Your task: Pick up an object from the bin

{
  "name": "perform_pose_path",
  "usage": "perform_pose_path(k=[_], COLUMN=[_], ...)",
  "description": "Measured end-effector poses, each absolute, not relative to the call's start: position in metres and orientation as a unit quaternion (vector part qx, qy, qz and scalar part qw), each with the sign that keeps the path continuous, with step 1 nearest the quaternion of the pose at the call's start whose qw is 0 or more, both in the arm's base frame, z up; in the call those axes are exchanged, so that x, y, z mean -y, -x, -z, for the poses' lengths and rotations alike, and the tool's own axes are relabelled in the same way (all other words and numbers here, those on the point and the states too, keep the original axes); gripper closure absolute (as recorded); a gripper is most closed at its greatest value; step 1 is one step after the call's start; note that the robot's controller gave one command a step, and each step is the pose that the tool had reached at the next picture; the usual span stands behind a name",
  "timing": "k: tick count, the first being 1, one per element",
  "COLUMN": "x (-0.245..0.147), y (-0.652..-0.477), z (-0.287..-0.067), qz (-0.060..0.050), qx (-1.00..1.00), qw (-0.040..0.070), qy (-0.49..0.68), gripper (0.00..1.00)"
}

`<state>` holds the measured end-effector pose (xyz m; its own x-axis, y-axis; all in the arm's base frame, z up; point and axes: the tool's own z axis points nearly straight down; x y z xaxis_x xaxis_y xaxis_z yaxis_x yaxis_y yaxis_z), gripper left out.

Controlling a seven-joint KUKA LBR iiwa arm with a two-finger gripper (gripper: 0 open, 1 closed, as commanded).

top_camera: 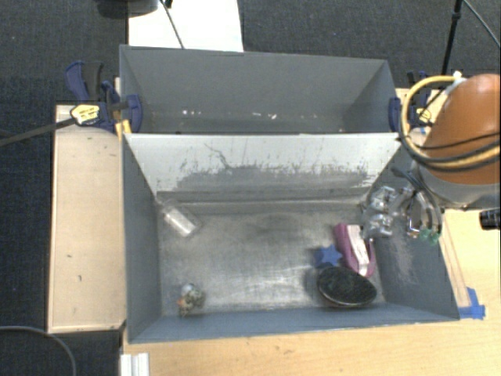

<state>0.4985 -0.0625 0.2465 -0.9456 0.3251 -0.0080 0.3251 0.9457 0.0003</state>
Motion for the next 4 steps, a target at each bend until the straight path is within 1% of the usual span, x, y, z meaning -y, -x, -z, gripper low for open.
perform_pose_path(k=[1,2,3,4], x=[0.060,0.018,0.046,0.045], y=[-0.500,-0.509,-0.481,-0.481], z=[-0.242,-0.133,-0.100,-0.101], qz=[0.000,0.000,0.000,0.000], qx=[-0.987,-0.966,-0.981,-0.981], qw=[0.001,-0.002,-0.001,0.000], qy=[-0.163,-0.259,-0.192,-0.192], gripper=[0.00,0.00,0.00,1.00])
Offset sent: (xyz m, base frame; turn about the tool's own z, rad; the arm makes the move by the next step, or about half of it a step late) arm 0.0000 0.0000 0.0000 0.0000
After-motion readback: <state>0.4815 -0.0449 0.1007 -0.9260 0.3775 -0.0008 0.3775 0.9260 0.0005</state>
